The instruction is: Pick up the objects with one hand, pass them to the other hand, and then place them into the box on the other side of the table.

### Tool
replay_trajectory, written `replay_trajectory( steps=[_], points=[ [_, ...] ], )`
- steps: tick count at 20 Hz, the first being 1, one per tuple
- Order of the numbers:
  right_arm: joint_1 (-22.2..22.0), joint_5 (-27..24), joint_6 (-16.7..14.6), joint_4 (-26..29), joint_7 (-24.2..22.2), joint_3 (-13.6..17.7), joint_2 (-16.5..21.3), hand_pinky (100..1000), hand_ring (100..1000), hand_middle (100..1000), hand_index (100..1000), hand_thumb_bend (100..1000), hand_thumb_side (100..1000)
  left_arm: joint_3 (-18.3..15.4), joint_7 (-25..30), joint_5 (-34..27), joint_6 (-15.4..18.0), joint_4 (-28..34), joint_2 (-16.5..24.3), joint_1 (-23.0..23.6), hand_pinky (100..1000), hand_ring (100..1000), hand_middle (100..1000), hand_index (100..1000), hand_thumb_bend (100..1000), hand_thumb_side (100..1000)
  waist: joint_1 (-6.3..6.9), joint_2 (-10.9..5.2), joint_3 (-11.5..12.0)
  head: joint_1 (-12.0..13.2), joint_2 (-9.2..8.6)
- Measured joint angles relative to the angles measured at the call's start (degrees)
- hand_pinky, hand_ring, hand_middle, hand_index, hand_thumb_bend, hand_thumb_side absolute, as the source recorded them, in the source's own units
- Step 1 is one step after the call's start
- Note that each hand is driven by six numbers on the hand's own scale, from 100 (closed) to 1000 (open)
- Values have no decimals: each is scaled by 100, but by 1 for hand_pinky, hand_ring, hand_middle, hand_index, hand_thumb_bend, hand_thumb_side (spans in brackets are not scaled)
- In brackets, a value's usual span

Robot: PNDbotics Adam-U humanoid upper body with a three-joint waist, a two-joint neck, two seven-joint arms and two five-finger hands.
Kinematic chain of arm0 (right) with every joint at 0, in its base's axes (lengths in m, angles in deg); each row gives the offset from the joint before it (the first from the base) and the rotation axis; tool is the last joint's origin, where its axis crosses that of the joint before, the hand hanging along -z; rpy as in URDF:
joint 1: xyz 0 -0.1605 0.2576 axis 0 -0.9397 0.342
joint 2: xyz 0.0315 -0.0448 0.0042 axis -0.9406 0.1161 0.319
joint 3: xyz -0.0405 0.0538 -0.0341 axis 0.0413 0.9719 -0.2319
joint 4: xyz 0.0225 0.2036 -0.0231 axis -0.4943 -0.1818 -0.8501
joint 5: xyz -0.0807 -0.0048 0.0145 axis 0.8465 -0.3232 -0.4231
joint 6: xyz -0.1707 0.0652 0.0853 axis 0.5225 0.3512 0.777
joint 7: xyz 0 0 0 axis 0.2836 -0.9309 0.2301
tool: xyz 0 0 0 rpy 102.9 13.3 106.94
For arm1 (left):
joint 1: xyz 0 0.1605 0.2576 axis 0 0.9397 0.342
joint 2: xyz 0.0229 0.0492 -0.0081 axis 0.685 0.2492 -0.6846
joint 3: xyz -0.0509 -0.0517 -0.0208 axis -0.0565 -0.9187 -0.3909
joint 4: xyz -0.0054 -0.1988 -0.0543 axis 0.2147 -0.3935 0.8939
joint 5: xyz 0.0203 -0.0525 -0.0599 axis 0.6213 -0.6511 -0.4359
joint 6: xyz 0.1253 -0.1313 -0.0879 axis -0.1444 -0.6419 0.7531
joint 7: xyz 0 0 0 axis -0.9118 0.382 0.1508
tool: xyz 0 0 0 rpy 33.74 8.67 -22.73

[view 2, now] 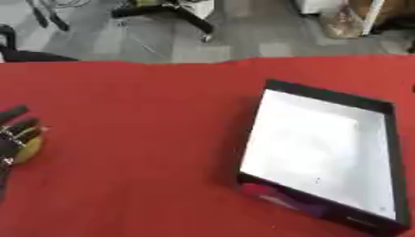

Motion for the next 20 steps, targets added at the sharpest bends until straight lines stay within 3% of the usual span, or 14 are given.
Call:
replay_trajectory(
  steps=[8, 16, 20],
  points=[
    [11, -40, -118, -70, 24, -35, 260, 1000, 1000, 1000, 1000, 262, 392, -37, -57, -107, 34, 100, 165, -11, 876, 839, 875, 836, 709, 529, 83, -120, -28, -45, -19],
    [28, -57, -201, -161, 52, -69, 357, 1000, 1000, 1000, 1000, 279, 380, -133, -247, -260, 54, 254, 474, -18, 877, 844, 877, 839, 712, 528, 83, -155, -65, -58, 386],
    [29, -67, -253, -213, 67, -69, 405, 1000, 1000, 1000, 1000, 282, 378, -169, -306, -260, 76, 306, 681, -18, 877, 845, 878, 839, 713, 528, 83, -155, -78, -2, 436]
  ],
)
